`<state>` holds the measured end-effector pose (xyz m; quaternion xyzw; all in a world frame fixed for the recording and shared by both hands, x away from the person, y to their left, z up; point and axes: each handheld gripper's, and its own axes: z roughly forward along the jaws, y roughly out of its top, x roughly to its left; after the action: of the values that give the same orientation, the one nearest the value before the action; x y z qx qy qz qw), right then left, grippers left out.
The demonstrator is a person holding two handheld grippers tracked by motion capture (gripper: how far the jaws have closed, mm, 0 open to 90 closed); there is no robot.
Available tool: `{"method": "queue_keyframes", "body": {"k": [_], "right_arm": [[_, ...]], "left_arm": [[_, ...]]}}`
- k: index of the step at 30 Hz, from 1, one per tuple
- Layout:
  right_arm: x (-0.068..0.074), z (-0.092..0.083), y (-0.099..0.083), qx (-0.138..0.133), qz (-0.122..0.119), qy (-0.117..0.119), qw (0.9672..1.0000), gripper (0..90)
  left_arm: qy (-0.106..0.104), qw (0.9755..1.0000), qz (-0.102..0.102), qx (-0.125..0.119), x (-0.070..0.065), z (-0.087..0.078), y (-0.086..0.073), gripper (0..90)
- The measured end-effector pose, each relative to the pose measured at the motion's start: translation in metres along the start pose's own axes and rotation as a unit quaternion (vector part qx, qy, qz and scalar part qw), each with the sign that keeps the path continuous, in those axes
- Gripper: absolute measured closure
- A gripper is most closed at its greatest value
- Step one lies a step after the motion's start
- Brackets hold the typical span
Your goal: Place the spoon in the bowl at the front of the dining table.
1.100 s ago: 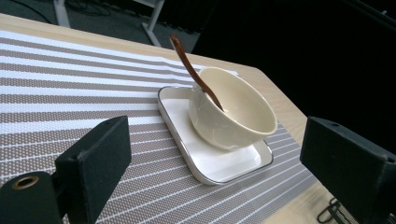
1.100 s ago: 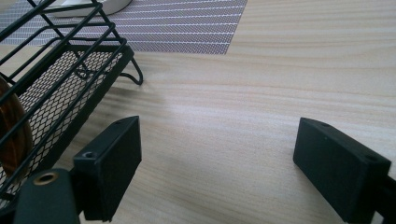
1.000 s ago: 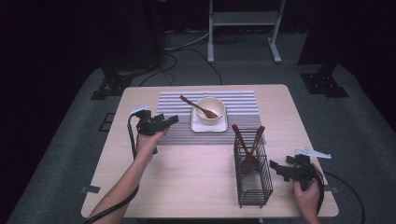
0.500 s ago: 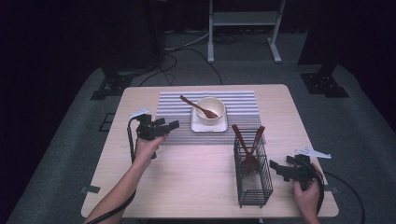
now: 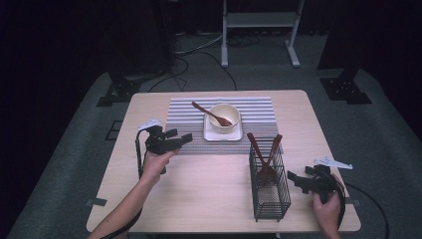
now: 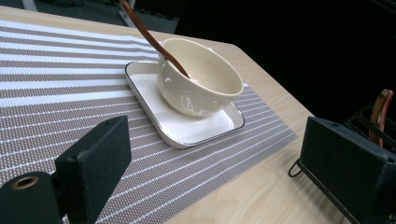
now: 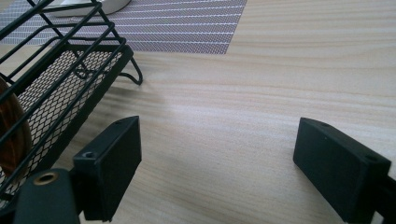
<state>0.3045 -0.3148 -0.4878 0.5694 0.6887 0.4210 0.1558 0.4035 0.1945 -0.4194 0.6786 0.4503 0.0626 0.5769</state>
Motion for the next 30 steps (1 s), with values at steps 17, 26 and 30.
{"method": "queue_keyframes", "body": {"k": [17,26,30], "right_arm": [[0.000,0.000,0.000,0.000,-0.001,-0.001,1.0000,14.0],[0.000,0.000,0.000,0.000,-0.001,-0.001,1.0000,14.0],[0.000,0.000,0.000,0.000,-0.001,-0.001,1.0000,14.0]], "left_arm": [[-0.010,0.9998,0.015,0.009,-0.010,-0.008,-0.008,7.9],[-0.016,0.9995,0.021,0.015,-0.015,-0.012,-0.014,7.9],[-0.019,0.9994,0.024,0.014,-0.017,-0.015,-0.016,7.9]]}}
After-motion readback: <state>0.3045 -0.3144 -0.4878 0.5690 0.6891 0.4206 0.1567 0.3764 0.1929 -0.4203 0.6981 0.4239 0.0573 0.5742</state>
